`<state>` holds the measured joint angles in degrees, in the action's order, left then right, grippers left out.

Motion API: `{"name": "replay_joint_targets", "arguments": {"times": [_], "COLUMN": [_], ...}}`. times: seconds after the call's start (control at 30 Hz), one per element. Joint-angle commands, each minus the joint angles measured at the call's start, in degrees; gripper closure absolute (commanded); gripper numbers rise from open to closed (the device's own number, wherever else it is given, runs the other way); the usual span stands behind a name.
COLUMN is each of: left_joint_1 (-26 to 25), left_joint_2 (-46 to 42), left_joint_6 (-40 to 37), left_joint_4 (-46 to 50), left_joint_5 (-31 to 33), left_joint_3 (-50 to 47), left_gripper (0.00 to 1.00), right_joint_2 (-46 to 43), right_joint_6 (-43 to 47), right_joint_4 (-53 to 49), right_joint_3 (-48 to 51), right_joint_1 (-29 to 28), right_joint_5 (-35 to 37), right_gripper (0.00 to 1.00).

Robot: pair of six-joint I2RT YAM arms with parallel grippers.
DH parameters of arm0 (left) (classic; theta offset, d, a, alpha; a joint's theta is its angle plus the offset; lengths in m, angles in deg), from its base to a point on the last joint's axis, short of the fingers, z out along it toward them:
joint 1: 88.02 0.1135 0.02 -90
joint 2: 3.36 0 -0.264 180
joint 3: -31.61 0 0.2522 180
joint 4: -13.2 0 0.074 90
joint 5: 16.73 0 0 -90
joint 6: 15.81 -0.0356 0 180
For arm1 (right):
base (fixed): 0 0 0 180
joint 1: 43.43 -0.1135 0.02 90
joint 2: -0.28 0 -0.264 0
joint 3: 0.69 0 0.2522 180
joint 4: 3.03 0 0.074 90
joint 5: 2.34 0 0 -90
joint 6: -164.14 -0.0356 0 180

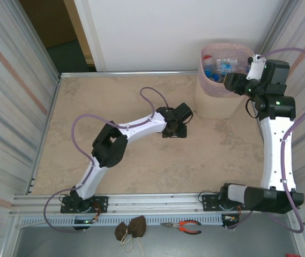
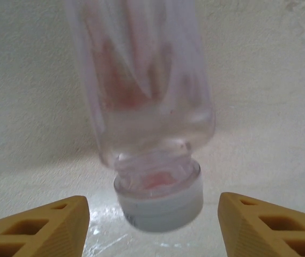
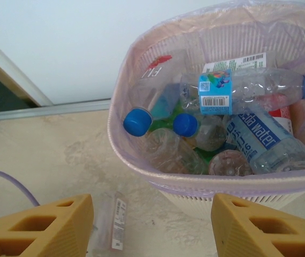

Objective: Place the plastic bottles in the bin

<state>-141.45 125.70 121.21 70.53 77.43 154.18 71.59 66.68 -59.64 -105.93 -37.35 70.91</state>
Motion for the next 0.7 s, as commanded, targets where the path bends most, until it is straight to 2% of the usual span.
{"name": "replay_joint_targets", "arguments": {"times": [0.0, 0.3, 0.5, 0.67], "left_joint_1": [0.01, 0.01, 0.08, 0.0], "left_joint_2": [2.39, 4.2, 2.11, -0.85], "left_joint_6": [2.02, 2.11, 1.95, 1.21], "left_joint_4": [1.8, 1.95, 1.16, 0.09], "left_joint_5": [1.2, 1.75, 3.54, 4.92], "left_joint_3": [2.82, 2.39, 0.28, -2.26], "left_gripper": [0.37, 0.47, 0.57, 0.61], "right_joint_2": [-1.21, -1.53, -1.77, -2.18], "right_joint_6": [-1.24, -1.22, -1.54, -1.94], "right_joint_4": [0.77, 0.53, 0.66, 0.53], "right_joint_3": [-0.34, -0.38, -0.26, -0.42], "right_joint_1": [0.02, -0.37, -0.79, -1.09], "right_joint_5": [-1.08, -1.0, -1.0, -1.26], "right_gripper": [0.41, 0.41, 0.41, 0.42]}}
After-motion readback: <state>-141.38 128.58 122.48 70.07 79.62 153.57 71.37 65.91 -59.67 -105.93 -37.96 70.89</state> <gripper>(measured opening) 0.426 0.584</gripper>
